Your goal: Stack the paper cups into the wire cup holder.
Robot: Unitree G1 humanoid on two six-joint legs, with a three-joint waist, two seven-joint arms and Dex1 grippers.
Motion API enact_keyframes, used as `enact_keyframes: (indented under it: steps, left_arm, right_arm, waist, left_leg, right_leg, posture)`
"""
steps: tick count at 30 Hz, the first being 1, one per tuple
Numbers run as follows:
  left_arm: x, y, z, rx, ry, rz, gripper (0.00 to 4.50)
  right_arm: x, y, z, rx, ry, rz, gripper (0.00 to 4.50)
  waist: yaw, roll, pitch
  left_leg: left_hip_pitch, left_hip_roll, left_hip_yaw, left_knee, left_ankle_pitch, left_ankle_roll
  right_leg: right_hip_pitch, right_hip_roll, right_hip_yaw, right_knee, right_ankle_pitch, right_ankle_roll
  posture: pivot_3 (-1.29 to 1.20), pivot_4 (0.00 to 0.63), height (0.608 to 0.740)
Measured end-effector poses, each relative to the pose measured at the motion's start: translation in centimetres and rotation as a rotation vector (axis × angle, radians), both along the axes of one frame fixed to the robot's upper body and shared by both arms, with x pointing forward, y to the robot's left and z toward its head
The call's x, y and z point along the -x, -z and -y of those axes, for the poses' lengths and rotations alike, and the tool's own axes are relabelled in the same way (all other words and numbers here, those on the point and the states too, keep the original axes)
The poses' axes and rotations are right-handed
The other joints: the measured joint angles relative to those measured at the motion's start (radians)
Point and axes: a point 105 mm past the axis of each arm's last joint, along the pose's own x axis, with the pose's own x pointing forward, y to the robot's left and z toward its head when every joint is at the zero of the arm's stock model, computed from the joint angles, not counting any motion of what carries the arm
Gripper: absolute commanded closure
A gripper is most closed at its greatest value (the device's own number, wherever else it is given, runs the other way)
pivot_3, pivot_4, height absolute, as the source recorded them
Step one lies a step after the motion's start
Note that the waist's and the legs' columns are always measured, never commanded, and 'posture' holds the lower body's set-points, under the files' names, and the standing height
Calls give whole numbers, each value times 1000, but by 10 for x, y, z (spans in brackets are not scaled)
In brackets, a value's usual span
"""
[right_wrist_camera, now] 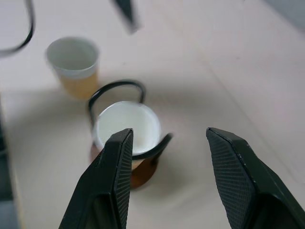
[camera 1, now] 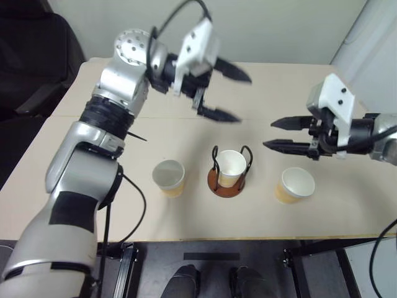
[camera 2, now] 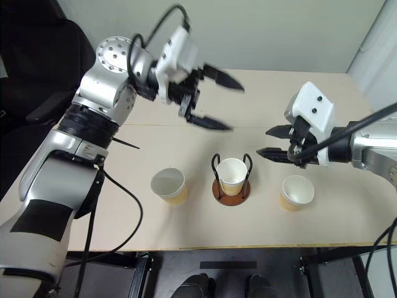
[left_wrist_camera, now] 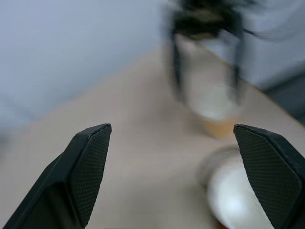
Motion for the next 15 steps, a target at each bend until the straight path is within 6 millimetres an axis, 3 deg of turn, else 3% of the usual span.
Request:
enact_keyframes:
  steps: [3,8,10,12,15]
  left_arm:
    - [-5,-11,-10,83,-58,6,33]
    - [-10,22,-42,21,-124,-131,33]
    - [-5,26,-49,-7,-119,-159,33]
    - [2,24,-60,-52,-118,-166,33]
    - [8,21,-76,-73,-142,-177,33]
  right_arm:
    - [-3,-1,2,-12,19,2,2073]
    - [5,1,-5,-82,-31,-77,2073]
    - [13,2,-8,-90,-63,-112,2073]
    - [23,11,-7,-51,-78,-157,2073]
    - [33,41,9,85,-32,-251,2073]
  waist:
    - [-1,0,0]
    - [-5,1,0]
    - [0,1,0]
    - [4,1,0]
    - [12,0,0]
  left_leg:
    - [0,0,0,-1,0,0]
    - [0,-1,1,-1,0,0]
    - [-3,-1,0,0,0,0]
    - [-3,-1,-1,1,0,0]
    - [-3,-1,-2,0,0,0]
  right_leg:
    - [0,0,0,-1,0,0]
    - [-1,2,0,-1,0,0]
    - [-2,2,-1,-2,0,0]
    - [-2,1,-1,-2,0,1]
    - [-1,0,-1,-3,-1,1]
  posture:
    - [0,150,740]
    - [0,150,740]
    - [0,150,740]
    - [0,150,740]
    - [0,150,740]
